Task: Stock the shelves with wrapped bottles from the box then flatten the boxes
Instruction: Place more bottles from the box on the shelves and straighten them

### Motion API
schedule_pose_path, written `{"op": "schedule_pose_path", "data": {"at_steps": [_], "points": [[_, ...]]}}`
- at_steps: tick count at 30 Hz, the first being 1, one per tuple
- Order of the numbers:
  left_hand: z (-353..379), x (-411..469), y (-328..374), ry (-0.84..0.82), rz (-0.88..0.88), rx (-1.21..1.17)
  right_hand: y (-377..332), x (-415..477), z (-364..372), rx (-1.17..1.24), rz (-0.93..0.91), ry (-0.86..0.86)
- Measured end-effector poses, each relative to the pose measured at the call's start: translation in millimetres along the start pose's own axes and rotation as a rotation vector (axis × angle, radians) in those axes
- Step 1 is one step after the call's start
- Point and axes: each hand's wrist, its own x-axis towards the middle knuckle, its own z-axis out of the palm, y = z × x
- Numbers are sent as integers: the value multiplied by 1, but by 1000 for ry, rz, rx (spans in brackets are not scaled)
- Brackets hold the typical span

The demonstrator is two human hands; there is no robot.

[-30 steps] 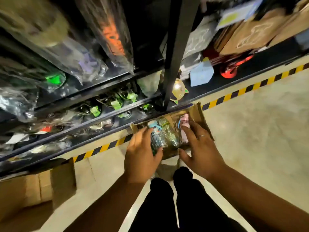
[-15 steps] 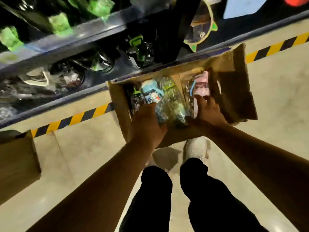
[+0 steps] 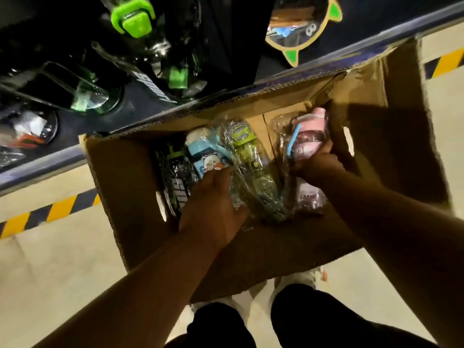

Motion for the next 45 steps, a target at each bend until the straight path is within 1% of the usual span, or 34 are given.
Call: {"op": "schedule_pose_path", "data": {"at_steps": [2,4,7,10,11,13,15,16,17,18,19,21,23,25,27,30,31,33,35,38,41,45], "points": [[2,5,-1,-17,8,-6,4,6,4,109,5,43],[2,7,-1,-20,12,-25,9,6,3,176,-40,58],[-2,5,-1,26,-3,-52,14,-12,0,288,-165,68],[-7,-3,4,45,-72,-132,14,-47,-4,518,-283,12],[-10,-7,8,33,-116,-204,10,-63,-7,595,-333,-13],[-18,-16,18,-2,-214,-394,1,-95,-12,719,-405,-145],[-25,-25,24,-23,-258,-560,-10,-122,-12,754,-466,-268],[-27,-28,25,-41,-257,-627,-16,-137,-12,732,-510,-336],[-28,-32,25,-59,-248,-726,-23,-150,-10,716,-511,-414],[-27,-33,23,-88,-266,-842,-26,-158,-7,669,-516,-457],[-26,-35,20,-106,-300,-966,-27,-165,-4,621,-538,-446],[-21,-35,6,-108,-396,-1091,-30,-170,4,620,-520,-453],[-18,-35,-7,-90,-475,-1082,-31,-163,12,616,-457,-418],[-16,-33,-20,-13,-545,-994,-37,-145,14,597,-388,-317],[-15,-31,-33,81,-583,-909,-39,-117,16,466,-322,-215],[-11,-28,-48,175,-565,-891,-42,-77,29,144,-219,-176],[-9,-26,-53,201,-577,-903,-44,-67,38,96,-197,-164],[-3,-22,-58,215,-572,-927,-48,-52,59,134,-157,-165],[1,-22,-58,187,-540,-917,-49,-41,74,178,-142,-126],[7,-23,-63,150,-513,-879,-43,-35,83,173,-192,-42],[2,-32,-62,128,-523,-871,-35,-52,72,256,-216,-62],[-16,-57,-35,188,-580,-851,-25,-103,32,400,-205,-58]]}}
